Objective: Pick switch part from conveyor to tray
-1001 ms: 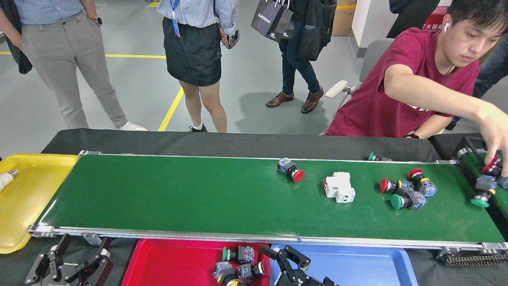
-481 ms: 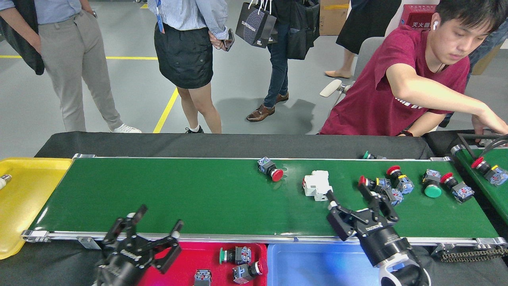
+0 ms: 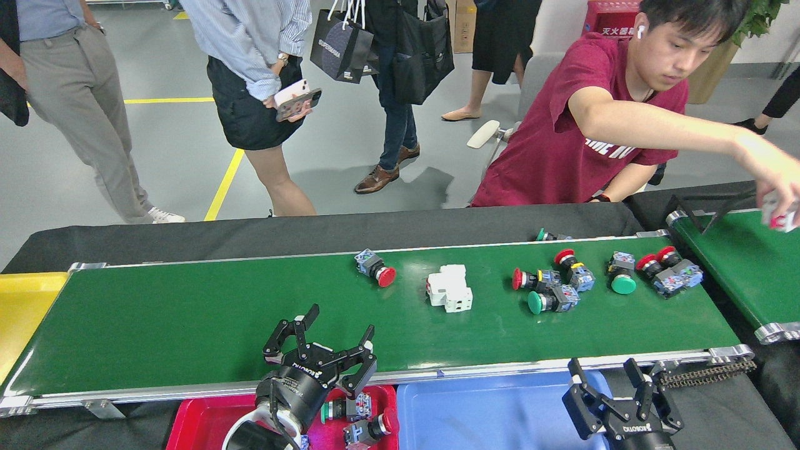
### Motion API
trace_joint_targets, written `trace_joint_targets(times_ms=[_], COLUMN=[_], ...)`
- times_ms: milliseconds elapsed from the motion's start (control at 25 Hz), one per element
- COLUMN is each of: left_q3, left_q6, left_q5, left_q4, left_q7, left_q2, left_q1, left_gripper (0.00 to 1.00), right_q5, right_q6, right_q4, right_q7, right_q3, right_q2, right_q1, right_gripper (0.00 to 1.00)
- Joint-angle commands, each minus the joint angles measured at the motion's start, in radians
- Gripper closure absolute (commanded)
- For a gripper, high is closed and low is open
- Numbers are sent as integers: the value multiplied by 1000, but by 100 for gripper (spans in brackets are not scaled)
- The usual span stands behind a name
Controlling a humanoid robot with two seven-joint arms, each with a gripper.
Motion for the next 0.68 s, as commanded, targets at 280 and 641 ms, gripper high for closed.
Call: trace_joint_targets(times_ms=[280,641], left_q3=[9,14], left_q6=[71,88], left_q5=[12,69], left_q4=[258,442], left_q7=[6,9], left_q2=[-8,-1], left_q1=[-198,-324], left_gripper=[0,0], right_q5=[82,76], right_q6=[154,349], right_q4=[196,594], right_q7=[-6,-5], right_q3=[149,384], right_q2=[33,89], right_q1=[-235,-576], right_gripper=[3,3])
